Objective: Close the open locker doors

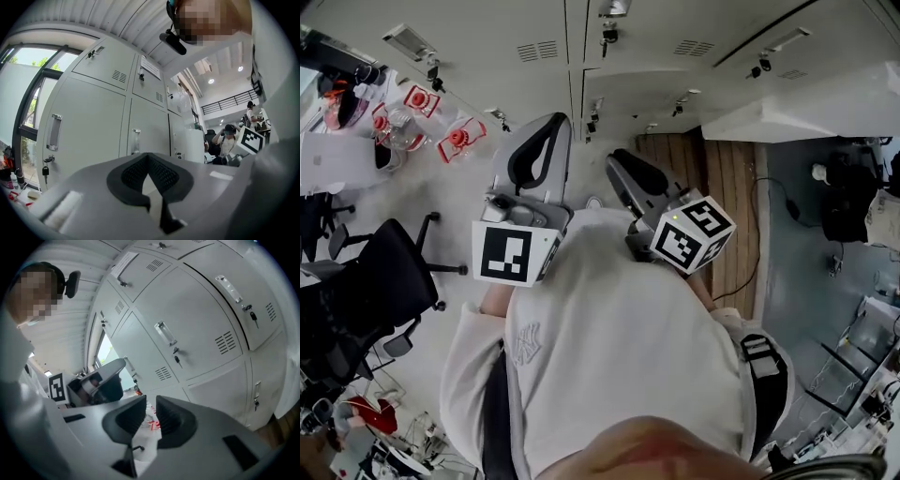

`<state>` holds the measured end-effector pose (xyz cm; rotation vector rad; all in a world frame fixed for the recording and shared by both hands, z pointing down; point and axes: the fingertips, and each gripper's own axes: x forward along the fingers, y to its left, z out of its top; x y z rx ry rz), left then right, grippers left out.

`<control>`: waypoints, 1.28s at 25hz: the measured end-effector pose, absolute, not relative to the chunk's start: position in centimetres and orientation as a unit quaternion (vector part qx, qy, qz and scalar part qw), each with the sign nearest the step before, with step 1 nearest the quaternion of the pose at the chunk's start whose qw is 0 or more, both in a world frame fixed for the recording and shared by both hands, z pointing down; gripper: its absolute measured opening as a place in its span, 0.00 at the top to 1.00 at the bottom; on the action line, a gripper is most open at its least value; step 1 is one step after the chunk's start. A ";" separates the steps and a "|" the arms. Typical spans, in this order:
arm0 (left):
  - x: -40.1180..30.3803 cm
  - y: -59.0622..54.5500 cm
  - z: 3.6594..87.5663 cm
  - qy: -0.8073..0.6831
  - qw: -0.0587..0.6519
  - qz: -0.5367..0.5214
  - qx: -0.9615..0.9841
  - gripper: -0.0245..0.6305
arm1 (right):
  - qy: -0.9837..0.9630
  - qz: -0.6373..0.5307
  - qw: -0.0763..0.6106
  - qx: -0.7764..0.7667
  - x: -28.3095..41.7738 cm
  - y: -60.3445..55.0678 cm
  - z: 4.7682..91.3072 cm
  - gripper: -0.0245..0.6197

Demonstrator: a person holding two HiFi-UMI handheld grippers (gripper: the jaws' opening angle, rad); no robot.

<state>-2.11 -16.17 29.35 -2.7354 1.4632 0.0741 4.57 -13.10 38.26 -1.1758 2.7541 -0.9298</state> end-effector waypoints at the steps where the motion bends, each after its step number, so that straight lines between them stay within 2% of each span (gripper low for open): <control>1: -1.6 -15.8 29.3 0.469 0.019 0.024 -0.883 0.96 | 0.881 -0.295 -0.001 -0.369 4.5 -12.2 38.3 0.91; 9: 0.2 -14.2 29.0 0.462 0.026 0.029 -0.886 0.96 | 0.904 -0.275 0.019 -0.328 5.2 -9.1 37.4 0.91; 14: 0.2 -13.8 29.4 0.467 0.026 0.023 -0.883 0.96 | 0.892 -0.206 -0.027 -0.402 7.1 -12.4 37.4 0.91; 19: -0.1 -13.5 30.5 0.477 0.012 0.012 -0.879 0.96 | 0.884 -0.107 -0.042 -0.454 8.1 -15.1 34.8 0.93; 32: -0.4 -12.1 30.7 0.491 0.009 0.009 -0.871 0.96 | 0.885 -0.060 -0.050 -0.458 8.0 -15.1 33.2 0.93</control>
